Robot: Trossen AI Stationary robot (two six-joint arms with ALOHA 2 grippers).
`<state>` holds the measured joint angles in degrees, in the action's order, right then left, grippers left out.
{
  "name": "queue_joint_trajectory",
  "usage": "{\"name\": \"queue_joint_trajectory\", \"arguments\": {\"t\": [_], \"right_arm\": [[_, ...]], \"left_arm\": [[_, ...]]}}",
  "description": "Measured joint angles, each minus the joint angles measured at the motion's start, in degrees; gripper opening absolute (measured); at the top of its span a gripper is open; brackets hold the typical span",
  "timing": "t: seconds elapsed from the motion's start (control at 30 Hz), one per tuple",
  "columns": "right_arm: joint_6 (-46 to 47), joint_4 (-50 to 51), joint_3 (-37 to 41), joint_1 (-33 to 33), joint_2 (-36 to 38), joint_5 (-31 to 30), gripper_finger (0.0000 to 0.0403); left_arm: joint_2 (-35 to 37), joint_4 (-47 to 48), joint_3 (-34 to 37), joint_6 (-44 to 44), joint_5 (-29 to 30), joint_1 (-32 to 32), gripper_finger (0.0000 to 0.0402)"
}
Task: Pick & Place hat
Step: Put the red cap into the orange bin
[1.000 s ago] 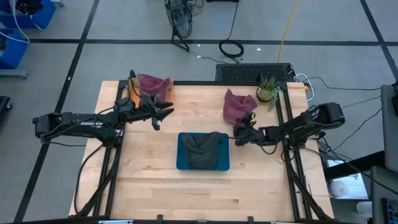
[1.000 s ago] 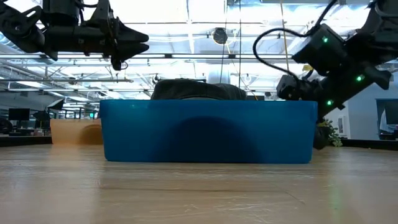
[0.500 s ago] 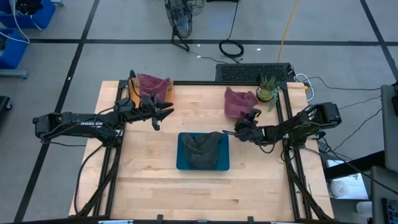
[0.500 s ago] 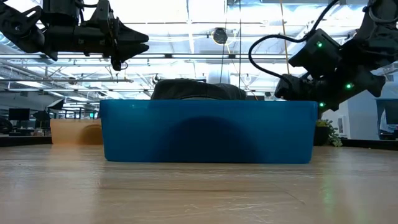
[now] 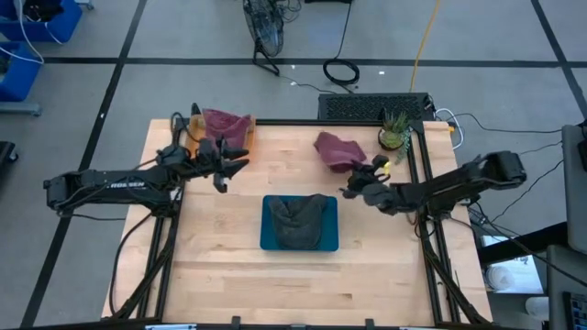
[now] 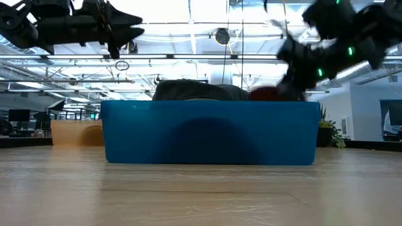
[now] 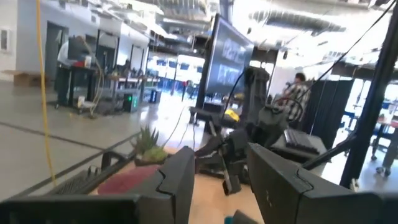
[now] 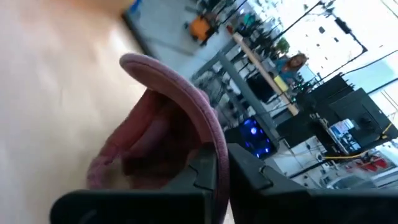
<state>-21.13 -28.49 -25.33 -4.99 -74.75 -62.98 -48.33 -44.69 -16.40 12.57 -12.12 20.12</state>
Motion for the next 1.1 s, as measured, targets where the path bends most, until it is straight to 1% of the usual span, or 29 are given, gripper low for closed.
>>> {"name": "queue_joint_trajectory", "arguments": {"t": [0.1, 0.17, 0.27, 0.33, 0.43, 0.57, 0.63, 0.73, 0.9, 1.1], "right_arm": [[-2.6, 0.0, -3.1, 0.0, 3.7, 1.2, 0.0007], [-4.3, 0.0, -5.9, 0.0, 5.2, 5.0, 0.0008], [-5.5, 0.1, -11.0, 0.0, 5.1, 10.3, 0.0008], [-6.9, 0.6, -15.0, 0.0, 3.5, 12.6, 0.0005], [-9.8, 1.0, -20.9, 0.1, -0.7, 15.0, 0.0005], [-13.6, 1.1, -28.7, 1.0, -8.0, 15.5, 0.0005], [-14.4, 1.2, -32.5, 1.8, -11.7, 17.5, 0.0005], [-15.4, 1.3, -38.7, 3.2, -16.9, 20.3, 0.0005], [-17.7, 2.1, -49.8, 5.3, -24.4, 24.8, 0.0005], [-15.6, 7.6, -60.3, 7.0, -30.1, 30.1, 0.0005]], "left_arm": [[2.7, 1.1, 0.0, 0.2, -0.1, 0.0, 0.0149], [4.2, 1.3, 0.0, 0.2, -0.1, -0.3, 0.0149], [6.2, 1.1, 0.0, 0.2, -0.2, -0.7, 0.0149], [7.7, 1.3, 0.0, 0.2, -0.2, -1.0, 0.0149], [10.2, 1.2, 0.0, 0.2, -0.4, -1.6, 0.0149], [13.7, 1.4, 0.0, 0.2, -0.9, -2.4, 0.0149], [15.4, 2.0, 0.0, 0.0, -1.9, -2.7, 0.0149], [18.3, 4.9, 0.0, 0.1, -3.3, -2.9, 0.0149], [23.3, 12.3, 0.0, -0.2, -3.5, -2.8, 0.0149], [27.7, 18.5, 0.0, -1.2, -3.1, -2.8, 0.0149]]}}
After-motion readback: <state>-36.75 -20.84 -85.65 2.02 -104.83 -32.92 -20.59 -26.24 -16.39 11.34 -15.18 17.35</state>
